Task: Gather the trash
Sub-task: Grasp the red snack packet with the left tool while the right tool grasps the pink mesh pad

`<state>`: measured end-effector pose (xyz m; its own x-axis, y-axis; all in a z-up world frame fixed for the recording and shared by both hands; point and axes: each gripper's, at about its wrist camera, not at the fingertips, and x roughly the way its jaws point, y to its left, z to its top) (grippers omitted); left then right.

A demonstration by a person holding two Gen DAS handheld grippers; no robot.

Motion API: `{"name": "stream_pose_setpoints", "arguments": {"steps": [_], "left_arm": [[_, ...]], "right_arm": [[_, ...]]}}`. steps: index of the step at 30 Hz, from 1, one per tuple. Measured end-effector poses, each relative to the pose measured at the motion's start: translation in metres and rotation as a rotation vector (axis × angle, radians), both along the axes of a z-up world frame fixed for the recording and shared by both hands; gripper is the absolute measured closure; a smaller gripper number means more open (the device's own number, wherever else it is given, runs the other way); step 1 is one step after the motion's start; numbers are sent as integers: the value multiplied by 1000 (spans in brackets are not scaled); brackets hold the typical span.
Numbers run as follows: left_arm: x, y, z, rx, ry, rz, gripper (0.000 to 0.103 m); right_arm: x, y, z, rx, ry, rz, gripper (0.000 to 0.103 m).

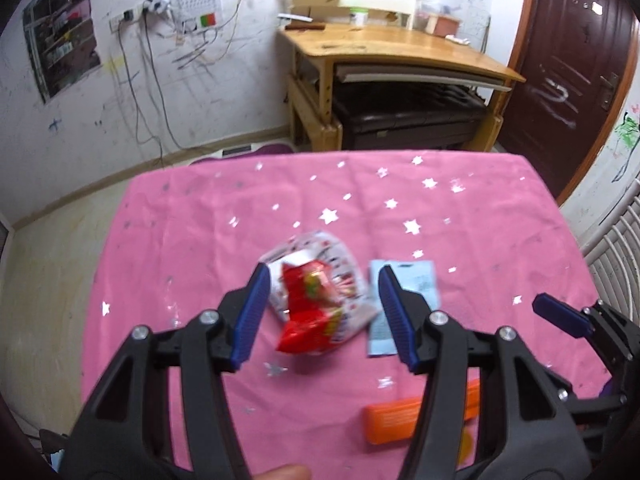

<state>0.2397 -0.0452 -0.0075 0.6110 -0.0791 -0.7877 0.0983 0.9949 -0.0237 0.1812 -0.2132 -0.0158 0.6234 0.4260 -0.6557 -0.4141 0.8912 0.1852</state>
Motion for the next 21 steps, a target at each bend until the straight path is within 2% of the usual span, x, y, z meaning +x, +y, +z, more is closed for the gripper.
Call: {"name": "stream_pose_setpoints", "arguments": {"steps": [6,7,8,13,21], "left_arm": [[3,9,-22,14,34,-16,51],[1,10,-23,18,30,-18,62],[0,10,-25,24,30,-25,67],[-4,16,-28,28,10,-62,71],[-15,40,-21,-30,-17,-48,73]], "right_arm": [[5,16,-6,-24,19,22,52],[7,17,-7,-28,22,21,52],[9,19,-7,-34,24,20,52],[24,29,-14,-60,41,17,51],[41,43,-26,-106,98,19,46]]}}
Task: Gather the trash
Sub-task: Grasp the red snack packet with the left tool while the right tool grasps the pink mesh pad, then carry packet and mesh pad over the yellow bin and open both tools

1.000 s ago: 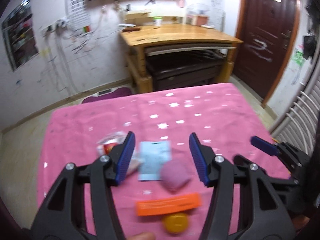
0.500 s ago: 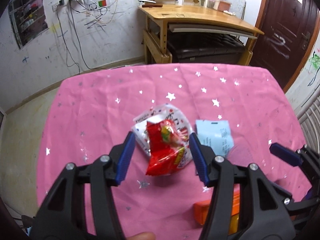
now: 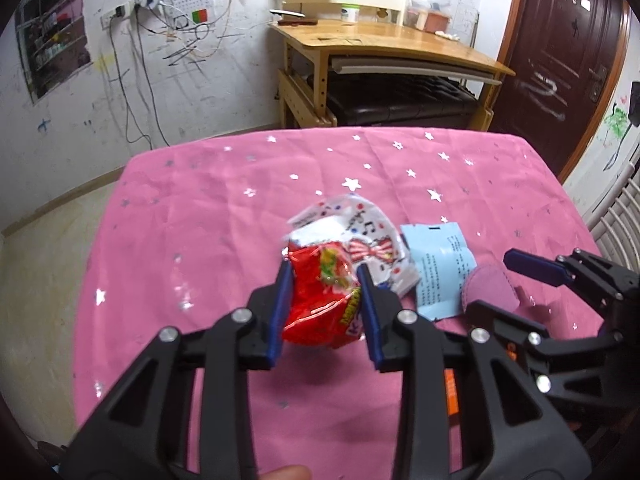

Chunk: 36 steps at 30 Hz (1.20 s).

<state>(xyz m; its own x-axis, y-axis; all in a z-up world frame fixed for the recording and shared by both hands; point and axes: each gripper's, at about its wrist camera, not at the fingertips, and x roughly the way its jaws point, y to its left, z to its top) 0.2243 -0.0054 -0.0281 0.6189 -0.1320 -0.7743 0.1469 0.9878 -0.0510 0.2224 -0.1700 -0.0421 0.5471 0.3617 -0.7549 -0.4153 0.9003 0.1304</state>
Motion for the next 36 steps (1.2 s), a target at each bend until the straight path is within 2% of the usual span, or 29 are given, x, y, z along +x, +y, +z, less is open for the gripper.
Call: {"name": "stream_pose_setpoints", "arguments": {"steps": [6,7,8,14,24,36], "left_arm": [[-8,11,10,-19,-25,12,73],[-9,12,11,-22,-28,13,73],[-10,12,12,-26,-31,12,73],[-16,12,16,-30,-42,9,73],[-24,-5,33,-23,-76,-7,73],[-29,-81,47,22,-105,-115,73]], "right_arm": [[5,8,-6,-56,16,-4,47],[4,11,-7,-73,9,-2,55],[4,12,-7,-79,4,-1,67],[-1,10,0,-88,-37,-18,77],[-19,-22,27,-31,-104,-62,77],[-40,-101,41,23,-141,-174,77]]}}
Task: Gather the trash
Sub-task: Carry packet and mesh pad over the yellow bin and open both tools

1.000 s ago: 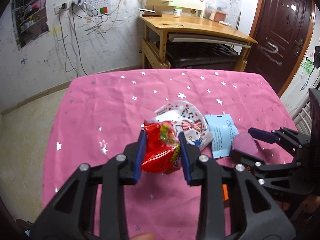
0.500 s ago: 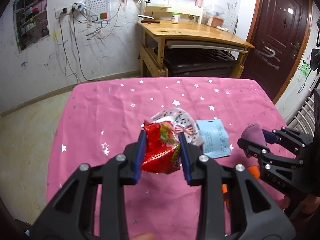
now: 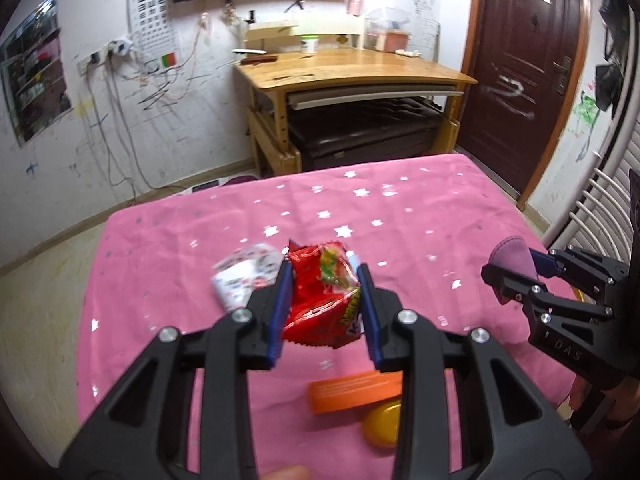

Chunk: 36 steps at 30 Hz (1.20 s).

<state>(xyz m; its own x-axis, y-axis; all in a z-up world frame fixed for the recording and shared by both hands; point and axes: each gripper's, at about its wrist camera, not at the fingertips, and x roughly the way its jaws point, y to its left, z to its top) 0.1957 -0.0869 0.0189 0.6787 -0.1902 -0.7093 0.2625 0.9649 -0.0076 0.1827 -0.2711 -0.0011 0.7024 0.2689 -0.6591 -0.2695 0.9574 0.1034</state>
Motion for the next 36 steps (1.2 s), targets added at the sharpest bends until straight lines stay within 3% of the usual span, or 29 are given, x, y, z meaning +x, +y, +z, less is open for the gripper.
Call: {"name": "stream_pose_setpoints", "arguments": {"steps": [19,36], "left_arm": [[-12,-163,5,51,-4,-256,73],[-31,-290,-13,83,57,-438,73]], "right_arm": [[-58,-171,-13,109,-24,-289,77],[-90,-259,-48,218,-4,-443,77]]}}
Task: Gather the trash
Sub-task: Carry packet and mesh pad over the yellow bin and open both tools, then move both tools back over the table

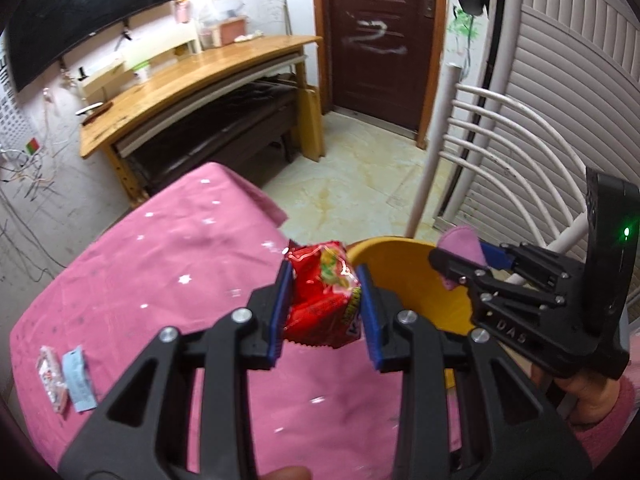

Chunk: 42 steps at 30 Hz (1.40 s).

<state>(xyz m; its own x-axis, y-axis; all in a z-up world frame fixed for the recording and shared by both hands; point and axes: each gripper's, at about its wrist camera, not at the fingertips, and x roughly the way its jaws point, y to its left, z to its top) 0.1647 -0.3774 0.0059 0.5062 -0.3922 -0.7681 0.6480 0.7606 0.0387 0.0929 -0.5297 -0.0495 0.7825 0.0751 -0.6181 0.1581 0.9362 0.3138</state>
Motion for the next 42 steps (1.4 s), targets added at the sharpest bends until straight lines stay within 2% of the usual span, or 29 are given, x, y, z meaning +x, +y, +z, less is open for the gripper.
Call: {"name": "stream_pose_setpoints", "arguments": {"steps": [9,16,18,21,23,33,42], "left_arm": [[0,-41,-14,30,46,-24,73],[8,-54,-22,20,120,-12,69],[8,-55,-23,20,129,-6,67],[8,-53,-23,15,131,-1,56],[8,-50,-21,9,132,8,52],[7,-23,-4,-18,100,47,51],[20,30,11,-60,81,134,51]], "right_arm": [[-8,-27,-18,70,5,-34,75],[-13,-40,-21,102,1,-59,65],[-13,-41,-21,104,1,-60,60],[-13,-39,-21,104,0,-59,55],[-12,-39,-21,104,-1,-59,55],[-12,-26,-13,74,-17,-30,54],[4,21,9,16,-33,61,54]]}}
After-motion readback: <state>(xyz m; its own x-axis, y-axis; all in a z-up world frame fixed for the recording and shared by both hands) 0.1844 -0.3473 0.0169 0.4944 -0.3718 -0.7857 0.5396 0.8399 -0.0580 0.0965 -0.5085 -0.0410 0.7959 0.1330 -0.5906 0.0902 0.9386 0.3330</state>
